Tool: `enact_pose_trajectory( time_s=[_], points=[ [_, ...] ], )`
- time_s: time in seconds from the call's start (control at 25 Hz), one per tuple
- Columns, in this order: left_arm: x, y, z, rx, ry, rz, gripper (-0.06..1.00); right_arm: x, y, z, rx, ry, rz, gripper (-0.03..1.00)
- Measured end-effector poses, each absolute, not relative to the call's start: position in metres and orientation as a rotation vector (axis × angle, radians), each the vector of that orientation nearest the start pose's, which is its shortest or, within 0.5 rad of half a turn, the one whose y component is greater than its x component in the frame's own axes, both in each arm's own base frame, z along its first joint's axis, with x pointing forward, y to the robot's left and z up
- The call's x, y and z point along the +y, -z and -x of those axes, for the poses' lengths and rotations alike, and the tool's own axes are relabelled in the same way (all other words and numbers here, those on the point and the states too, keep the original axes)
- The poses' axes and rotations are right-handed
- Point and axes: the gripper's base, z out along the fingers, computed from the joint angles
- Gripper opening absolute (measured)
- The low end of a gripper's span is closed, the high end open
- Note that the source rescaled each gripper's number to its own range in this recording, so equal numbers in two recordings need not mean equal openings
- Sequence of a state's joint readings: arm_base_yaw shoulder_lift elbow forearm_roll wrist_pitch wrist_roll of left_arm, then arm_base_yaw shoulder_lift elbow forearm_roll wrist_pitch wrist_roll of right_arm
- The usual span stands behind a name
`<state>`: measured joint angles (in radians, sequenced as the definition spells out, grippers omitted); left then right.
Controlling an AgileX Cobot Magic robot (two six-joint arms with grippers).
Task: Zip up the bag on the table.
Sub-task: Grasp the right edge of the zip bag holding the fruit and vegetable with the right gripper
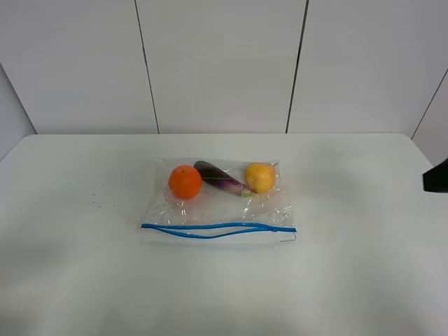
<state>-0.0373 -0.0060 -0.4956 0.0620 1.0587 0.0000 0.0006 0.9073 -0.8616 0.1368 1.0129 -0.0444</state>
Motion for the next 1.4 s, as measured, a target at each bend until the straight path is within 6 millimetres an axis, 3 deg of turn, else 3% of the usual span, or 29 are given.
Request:
enact_pose_trajectory(
  time_s=[0.28,0.52,0.8,1.12,1.4],
  points=[
    [0.005,-0.276,0.005,2.039,-0.051,-0.035,1.00,0.013,-0.257,-0.244,2.779,-0.214,-0.039,0.93],
    [0.005,-0.276,0.005,2.039,-0.051,-0.035,1.00,0.022,-0.199,-0.286,2.816,-0.351,0.004,0.93],
    [0.005,-0.276,0.005,2.039,-0.051,-0.035,1.00,0.040,-0.158,-0.307,2.769,-0.633,0.133,0.93],
    [0.005,-0.276,0.005,2.039,-0.051,-0.035,1.00,0.046,-0.134,-0.323,2.678,-1.015,0.152,0.93],
    [0.005,-0.276,0.005,2.039,-0.051,-0.035,1.00,0.050,-0.120,-0.345,2.669,-1.129,0.202,0.93]
  ],
)
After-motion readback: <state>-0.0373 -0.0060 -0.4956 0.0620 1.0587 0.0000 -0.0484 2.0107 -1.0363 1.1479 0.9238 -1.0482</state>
